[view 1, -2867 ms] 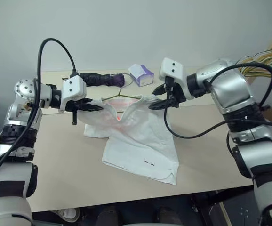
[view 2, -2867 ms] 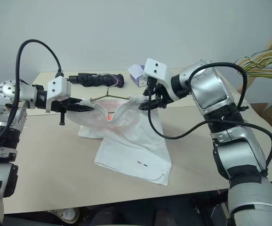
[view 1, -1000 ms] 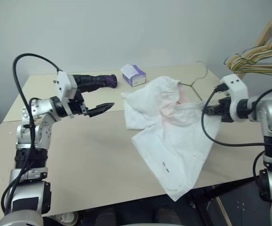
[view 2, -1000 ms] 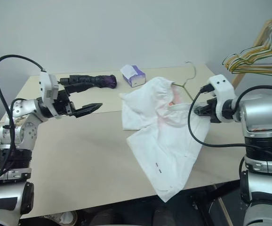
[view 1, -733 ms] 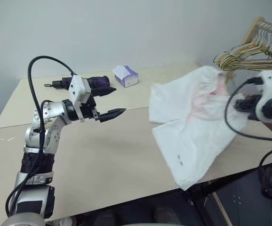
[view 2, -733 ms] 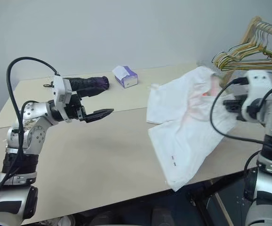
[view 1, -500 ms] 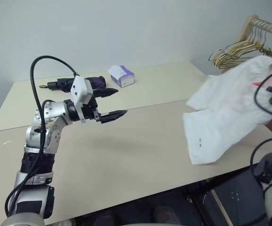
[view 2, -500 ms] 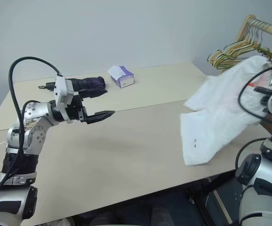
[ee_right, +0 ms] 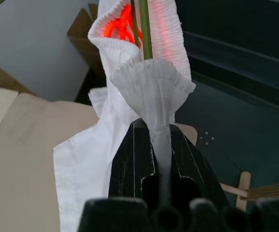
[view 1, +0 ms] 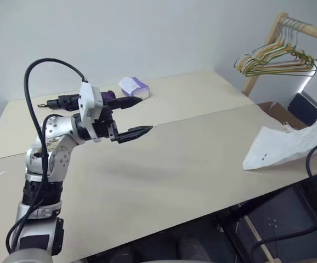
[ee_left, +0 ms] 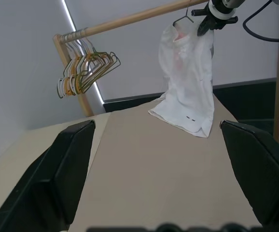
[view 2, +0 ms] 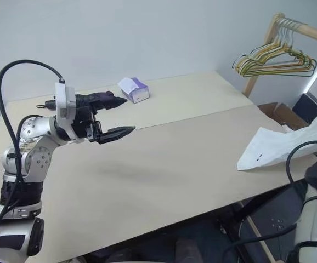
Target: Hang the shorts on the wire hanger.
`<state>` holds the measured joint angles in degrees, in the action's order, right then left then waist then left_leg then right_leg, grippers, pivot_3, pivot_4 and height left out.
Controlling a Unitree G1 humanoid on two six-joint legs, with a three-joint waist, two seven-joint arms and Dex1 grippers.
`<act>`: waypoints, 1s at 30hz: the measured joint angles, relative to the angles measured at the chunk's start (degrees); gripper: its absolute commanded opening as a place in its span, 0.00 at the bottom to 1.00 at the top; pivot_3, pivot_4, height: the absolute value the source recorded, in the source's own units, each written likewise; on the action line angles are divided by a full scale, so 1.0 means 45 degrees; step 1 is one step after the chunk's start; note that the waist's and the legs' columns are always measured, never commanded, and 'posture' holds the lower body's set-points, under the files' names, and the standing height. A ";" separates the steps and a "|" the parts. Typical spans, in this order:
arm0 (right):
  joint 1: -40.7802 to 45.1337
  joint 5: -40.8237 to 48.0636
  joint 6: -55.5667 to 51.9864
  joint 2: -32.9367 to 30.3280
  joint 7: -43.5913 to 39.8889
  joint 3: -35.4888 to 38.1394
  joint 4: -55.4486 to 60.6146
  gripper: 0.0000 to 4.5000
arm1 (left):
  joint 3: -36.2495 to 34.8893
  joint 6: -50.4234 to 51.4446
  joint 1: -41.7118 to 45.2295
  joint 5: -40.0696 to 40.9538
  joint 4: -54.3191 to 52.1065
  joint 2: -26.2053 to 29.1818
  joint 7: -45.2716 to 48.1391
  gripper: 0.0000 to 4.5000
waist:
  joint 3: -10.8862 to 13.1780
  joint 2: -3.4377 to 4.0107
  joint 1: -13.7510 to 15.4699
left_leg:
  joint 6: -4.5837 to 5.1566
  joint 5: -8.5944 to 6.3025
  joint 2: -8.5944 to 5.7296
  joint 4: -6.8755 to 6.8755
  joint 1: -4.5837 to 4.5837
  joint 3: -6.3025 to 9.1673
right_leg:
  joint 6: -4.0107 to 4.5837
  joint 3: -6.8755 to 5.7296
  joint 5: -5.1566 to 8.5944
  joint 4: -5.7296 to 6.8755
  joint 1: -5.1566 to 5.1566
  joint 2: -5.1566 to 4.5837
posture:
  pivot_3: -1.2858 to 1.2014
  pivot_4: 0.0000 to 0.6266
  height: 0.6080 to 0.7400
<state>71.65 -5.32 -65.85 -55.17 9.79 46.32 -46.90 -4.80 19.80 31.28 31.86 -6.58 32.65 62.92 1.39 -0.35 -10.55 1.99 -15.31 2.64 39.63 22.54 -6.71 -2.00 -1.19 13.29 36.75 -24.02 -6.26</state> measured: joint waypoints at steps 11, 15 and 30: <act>0.0369 0.1587 0.2894 -0.1643 0.0714 -0.0473 -0.4021 0.00 | 0.0245 -0.0267 -0.0143 -0.0314 0.0005 -0.0091 -0.0270 1.00 | 0.0016 0.0015 -0.0312 | 0.0020 -0.0012 -0.0007 -0.0013 -0.0095 -0.0043 | -0.0026 0.0077 0.0001 -0.0033 0.0082 0.0000 | 0.45 0.00 1.00; 0.0328 0.2155 0.3353 -0.1998 0.0896 -0.0485 -0.4718 0.00 | 0.0273 -0.0290 -0.0196 -0.0309 0.0001 -0.0089 -0.0237 1.00 | 0.0042 0.0042 -0.0324 | 0.0019 -0.0012 -0.0004 -0.0065 -0.0172 -0.0045 | -0.0057 0.0069 0.0017 -0.0119 0.0169 0.0004 | 0.45 0.00 1.00; -0.0078 0.2644 0.4245 -0.2106 0.0594 -0.2233 -0.5229 0.91 | 0.0259 -0.0817 -0.0223 -0.0036 -0.0010 -0.0165 0.0152 1.00 | 0.0044 0.0055 -0.0303 | 0.0021 -0.0011 -0.0028 -0.0143 -0.0204 -0.0045 | -0.0060 0.0093 -0.0019 -0.0197 0.0195 0.0005 | 0.45 0.00 1.00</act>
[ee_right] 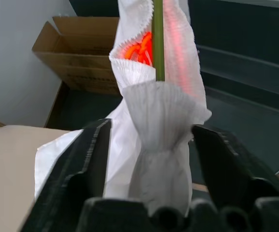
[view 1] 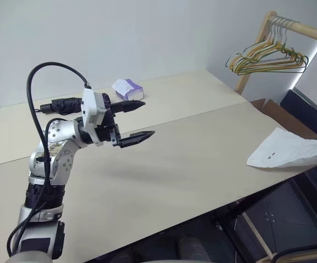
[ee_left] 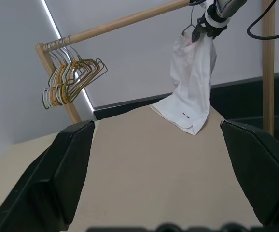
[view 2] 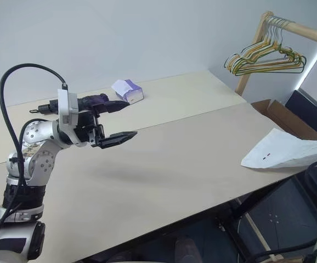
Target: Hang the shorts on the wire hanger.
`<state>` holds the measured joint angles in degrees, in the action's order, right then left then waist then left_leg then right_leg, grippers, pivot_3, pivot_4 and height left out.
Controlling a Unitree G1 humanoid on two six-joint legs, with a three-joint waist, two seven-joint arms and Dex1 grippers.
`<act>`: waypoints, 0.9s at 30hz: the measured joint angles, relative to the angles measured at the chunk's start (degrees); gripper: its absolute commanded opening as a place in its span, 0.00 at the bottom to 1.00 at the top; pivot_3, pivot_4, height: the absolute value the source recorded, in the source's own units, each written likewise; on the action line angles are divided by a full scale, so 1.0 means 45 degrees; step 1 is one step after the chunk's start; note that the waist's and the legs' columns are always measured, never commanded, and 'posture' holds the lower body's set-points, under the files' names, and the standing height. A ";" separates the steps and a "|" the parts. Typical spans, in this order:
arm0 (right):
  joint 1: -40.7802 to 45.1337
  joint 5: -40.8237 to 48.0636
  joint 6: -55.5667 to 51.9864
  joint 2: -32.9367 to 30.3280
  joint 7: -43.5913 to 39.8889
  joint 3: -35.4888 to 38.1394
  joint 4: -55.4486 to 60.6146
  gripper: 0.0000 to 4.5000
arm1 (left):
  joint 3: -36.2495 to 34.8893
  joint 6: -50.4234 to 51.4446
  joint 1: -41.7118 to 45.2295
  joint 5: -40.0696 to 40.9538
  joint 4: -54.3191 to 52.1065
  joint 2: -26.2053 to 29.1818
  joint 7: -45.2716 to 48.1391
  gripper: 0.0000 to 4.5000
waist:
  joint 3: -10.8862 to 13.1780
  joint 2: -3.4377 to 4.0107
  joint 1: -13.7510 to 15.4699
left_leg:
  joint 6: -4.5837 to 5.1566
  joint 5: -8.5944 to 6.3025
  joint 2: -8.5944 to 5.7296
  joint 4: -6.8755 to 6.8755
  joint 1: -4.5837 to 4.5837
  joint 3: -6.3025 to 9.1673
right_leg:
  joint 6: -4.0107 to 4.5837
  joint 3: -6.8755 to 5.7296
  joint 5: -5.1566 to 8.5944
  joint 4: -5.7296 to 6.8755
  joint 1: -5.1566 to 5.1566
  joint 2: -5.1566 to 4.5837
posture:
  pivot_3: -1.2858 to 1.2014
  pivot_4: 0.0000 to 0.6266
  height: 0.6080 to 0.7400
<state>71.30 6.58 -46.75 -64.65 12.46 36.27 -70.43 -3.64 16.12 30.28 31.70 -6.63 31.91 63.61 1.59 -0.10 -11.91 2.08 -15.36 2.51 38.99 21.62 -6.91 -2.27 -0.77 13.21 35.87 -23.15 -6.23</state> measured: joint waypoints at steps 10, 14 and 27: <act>-0.0002 -0.0582 0.0519 0.0412 0.1753 -0.1680 0.1314 0.99 | -0.0007 -0.0241 -0.0015 0.0007 0.0014 -0.0146 0.0000 1.00 | -0.0002 0.0006 -0.0004 | -0.0002 0.0001 0.0003 0.0000 -0.0006 -0.0003 | -0.0001 0.0006 -0.0001 0.0005 -0.0001 0.0001 | 0.45 0.00 1.00; -0.0502 -0.1196 0.0478 0.1319 0.2740 -0.2472 0.4212 0.99 | -0.0008 -0.0243 -0.0029 0.0009 0.0020 -0.0160 -0.0005 1.00 | -0.0006 0.0017 0.0019 | -0.0005 0.0004 0.0008 0.0001 -0.0016 -0.0008 | -0.0008 0.0013 -0.0002 0.0024 -0.0001 0.0002 | 0.46 0.00 1.00; -0.3053 -0.4269 -0.0217 0.3536 0.2767 -0.6091 1.3700 0.99 | -0.0622 -0.0241 -0.0666 0.0487 -0.0163 -0.0152 -0.0272 1.00 | -0.0014 0.0017 0.0401 | -0.0012 0.0012 0.0015 0.0006 -0.0024 -0.0010 | -0.0011 0.0008 -0.0007 0.0042 -0.0005 0.0007 | 0.47 0.00 1.00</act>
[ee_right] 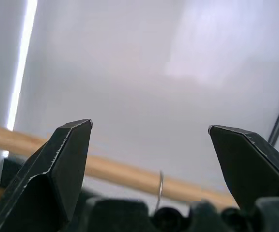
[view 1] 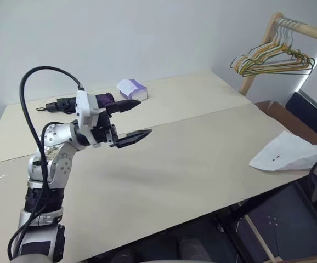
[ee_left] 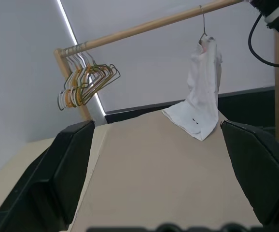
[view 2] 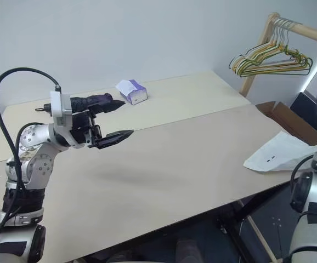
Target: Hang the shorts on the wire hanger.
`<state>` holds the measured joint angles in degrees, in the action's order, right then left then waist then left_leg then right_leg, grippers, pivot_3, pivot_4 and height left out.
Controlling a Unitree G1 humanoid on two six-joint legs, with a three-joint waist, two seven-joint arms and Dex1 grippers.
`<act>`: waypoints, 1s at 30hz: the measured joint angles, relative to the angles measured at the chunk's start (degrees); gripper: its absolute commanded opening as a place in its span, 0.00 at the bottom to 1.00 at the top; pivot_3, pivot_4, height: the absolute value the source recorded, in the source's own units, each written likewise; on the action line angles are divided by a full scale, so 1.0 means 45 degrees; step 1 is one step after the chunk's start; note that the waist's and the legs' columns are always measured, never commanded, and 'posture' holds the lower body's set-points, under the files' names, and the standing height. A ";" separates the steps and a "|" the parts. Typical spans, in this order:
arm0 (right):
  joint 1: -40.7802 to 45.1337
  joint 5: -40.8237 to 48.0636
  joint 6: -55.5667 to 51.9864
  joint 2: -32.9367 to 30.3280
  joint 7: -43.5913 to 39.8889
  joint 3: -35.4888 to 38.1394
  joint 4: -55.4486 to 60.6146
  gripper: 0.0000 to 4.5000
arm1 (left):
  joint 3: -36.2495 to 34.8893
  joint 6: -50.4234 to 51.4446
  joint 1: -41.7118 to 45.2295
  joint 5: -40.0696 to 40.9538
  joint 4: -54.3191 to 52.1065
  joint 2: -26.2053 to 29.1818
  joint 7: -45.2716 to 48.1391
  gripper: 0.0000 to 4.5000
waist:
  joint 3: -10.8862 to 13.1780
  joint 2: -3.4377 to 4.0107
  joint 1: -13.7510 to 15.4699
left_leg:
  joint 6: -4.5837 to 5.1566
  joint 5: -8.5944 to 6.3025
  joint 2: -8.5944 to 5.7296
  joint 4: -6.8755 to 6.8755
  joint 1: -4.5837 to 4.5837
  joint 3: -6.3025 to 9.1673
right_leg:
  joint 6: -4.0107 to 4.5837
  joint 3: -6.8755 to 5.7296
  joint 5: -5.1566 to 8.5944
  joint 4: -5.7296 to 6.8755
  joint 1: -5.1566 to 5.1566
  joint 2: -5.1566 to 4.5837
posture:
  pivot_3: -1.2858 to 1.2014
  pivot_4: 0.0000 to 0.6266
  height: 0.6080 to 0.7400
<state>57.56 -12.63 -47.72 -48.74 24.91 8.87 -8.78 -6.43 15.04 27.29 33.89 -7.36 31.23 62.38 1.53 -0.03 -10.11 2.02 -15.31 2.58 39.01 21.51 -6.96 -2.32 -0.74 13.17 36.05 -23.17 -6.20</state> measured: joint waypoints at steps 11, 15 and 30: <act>-0.0665 -0.1338 0.1169 0.2071 -0.2584 -0.2928 0.0408 0.99 | -0.1112 0.0010 -0.1015 0.0780 -0.0743 0.0215 -0.0351 1.00 | 0.0004 -0.0012 0.0349 | 0.0002 0.0000 0.0001 0.0001 0.0013 0.0001 | 0.0004 -0.0011 -0.0005 -0.0003 -0.0008 0.0006 | 0.51 0.00 1.00; -0.1549 -0.1161 0.1071 0.2637 -0.4628 -0.3608 0.0474 0.99 | -0.1478 0.0054 -0.1536 0.0789 -0.0874 0.0771 -0.0557 1.00 | 0.0007 -0.0052 0.0730 | 0.0002 0.0000 0.0002 0.0002 0.0015 0.0004 | 0.0008 -0.0020 -0.0008 -0.0006 -0.0007 0.0011 | 0.53 0.00 1.00; -0.3847 -0.0149 0.3582 0.1430 -1.2829 -0.6272 0.1192 0.99 | -0.1698 0.0057 -0.4075 -0.0858 -0.1765 0.1165 -0.2756 1.00 | 0.0013 -0.0085 0.2471 | 0.0003 -0.0002 0.0005 0.0000 0.0086 0.0010 | 0.0023 -0.0097 -0.0009 -0.0042 -0.0042 0.0012 | 0.58 0.00 1.00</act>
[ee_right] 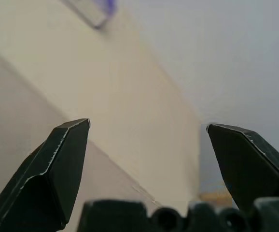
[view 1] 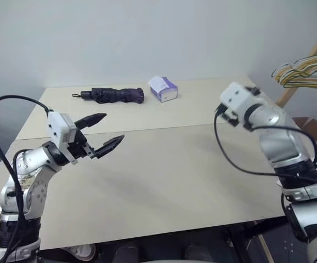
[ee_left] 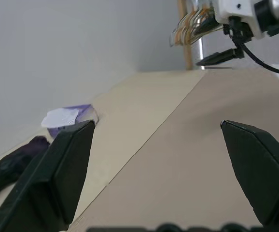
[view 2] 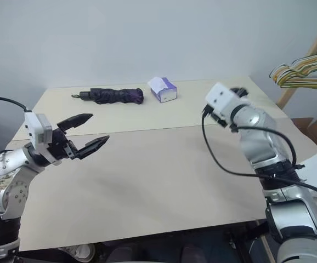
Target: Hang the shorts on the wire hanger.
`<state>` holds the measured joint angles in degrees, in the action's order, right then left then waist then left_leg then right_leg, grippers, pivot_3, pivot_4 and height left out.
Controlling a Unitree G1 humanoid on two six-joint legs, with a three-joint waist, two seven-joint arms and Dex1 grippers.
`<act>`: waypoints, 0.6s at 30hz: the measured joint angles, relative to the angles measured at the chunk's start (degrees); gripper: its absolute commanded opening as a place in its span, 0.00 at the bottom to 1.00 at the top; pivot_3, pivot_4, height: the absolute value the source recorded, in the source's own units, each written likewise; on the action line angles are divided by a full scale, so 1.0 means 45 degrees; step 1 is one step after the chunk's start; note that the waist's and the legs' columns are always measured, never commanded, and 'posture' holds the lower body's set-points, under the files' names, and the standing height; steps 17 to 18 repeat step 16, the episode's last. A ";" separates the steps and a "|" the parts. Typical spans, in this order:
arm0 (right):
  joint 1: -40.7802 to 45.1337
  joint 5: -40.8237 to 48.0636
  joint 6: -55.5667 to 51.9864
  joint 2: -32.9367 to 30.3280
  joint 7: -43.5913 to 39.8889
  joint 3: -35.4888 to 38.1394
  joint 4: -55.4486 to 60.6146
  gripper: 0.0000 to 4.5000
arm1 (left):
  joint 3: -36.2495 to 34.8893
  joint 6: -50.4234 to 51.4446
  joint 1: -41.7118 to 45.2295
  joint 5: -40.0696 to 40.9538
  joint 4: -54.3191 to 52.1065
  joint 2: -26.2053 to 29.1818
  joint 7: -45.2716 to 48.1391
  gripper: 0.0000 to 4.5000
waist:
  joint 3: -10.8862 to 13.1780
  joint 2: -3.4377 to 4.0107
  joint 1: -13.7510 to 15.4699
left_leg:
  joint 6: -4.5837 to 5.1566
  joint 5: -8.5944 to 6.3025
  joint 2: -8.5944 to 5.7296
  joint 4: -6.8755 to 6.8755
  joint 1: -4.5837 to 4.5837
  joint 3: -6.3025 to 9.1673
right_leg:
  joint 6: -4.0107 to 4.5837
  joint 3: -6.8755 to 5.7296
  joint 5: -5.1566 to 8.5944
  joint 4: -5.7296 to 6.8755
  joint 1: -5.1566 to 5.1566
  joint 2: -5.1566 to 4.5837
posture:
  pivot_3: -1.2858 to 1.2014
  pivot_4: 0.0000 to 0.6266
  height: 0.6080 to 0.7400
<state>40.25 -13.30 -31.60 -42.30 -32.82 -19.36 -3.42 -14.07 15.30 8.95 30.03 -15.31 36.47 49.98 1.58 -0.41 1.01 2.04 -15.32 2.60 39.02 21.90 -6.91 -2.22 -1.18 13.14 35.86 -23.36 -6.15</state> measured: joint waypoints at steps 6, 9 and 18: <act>-0.1114 -0.0264 0.1094 -0.0331 -0.1856 -0.0805 0.0284 0.99 | 0.0115 -0.0014 -0.0583 -0.0315 0.0011 0.0011 -0.0064 1.00 | 0.0007 -0.0012 0.0308 | -0.0004 0.0002 0.0004 0.0005 0.0039 0.0007 | 0.0010 -0.0023 -0.0002 0.0002 -0.0036 0.0001 | 0.59 0.00 1.00; -0.1204 -0.0280 0.1418 -0.0351 -0.2246 -0.0802 0.0560 0.99 | 0.0180 0.0005 -0.0675 -0.0502 0.0011 0.0101 -0.0111 1.00 | 0.0005 -0.0018 0.0354 | -0.0006 0.0004 0.0005 0.0004 0.0038 0.0009 | 0.0013 -0.0029 -0.0001 0.0003 -0.0034 0.0002 | 0.59 0.00 1.00; -0.1664 -0.0420 0.1685 -0.0282 -0.2430 -0.0794 0.0886 0.99 | 0.0357 0.0100 -0.0787 -0.0713 0.0010 0.0252 -0.0169 1.00 | 0.0005 -0.0053 0.0563 | -0.0011 0.0006 0.0007 0.0005 0.0048 0.0005 | 0.0020 -0.0045 0.0000 0.0002 -0.0039 0.0002 | 0.59 0.00 1.00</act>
